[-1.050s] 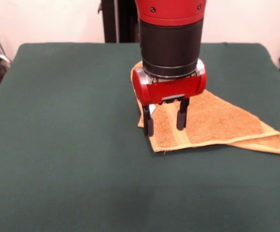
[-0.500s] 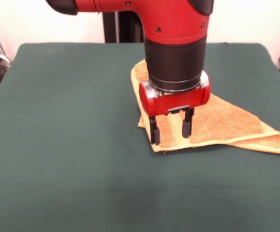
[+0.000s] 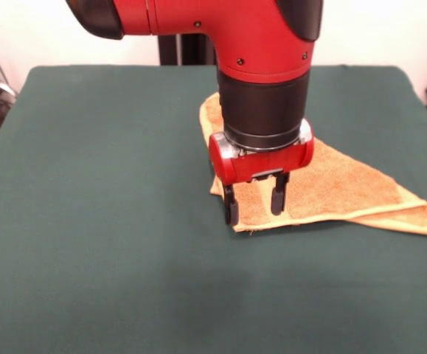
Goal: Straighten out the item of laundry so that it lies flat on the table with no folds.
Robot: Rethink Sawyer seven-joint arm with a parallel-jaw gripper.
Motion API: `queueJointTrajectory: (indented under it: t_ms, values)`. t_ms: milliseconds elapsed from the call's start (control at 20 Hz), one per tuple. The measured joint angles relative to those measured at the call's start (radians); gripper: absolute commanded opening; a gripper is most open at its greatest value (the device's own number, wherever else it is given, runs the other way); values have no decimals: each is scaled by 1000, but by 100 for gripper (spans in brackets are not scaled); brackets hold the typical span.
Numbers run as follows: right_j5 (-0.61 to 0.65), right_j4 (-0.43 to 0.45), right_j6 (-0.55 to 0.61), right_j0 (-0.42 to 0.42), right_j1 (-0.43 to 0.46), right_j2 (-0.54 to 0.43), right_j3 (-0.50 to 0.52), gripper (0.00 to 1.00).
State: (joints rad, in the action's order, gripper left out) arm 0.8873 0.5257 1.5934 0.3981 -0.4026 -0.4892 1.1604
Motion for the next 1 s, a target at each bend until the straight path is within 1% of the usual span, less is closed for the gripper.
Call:
queueJointTrajectory:
  t_ms: [400,600,900,1000]
  values:
    - [20,37,0,-3,12,0,0,100]
    - [55,51,0,-8,13,0,-9,100]
    - [152,85,0,-22,17,0,-41,100]
    - [162,89,0,-23,18,0,-44,100]
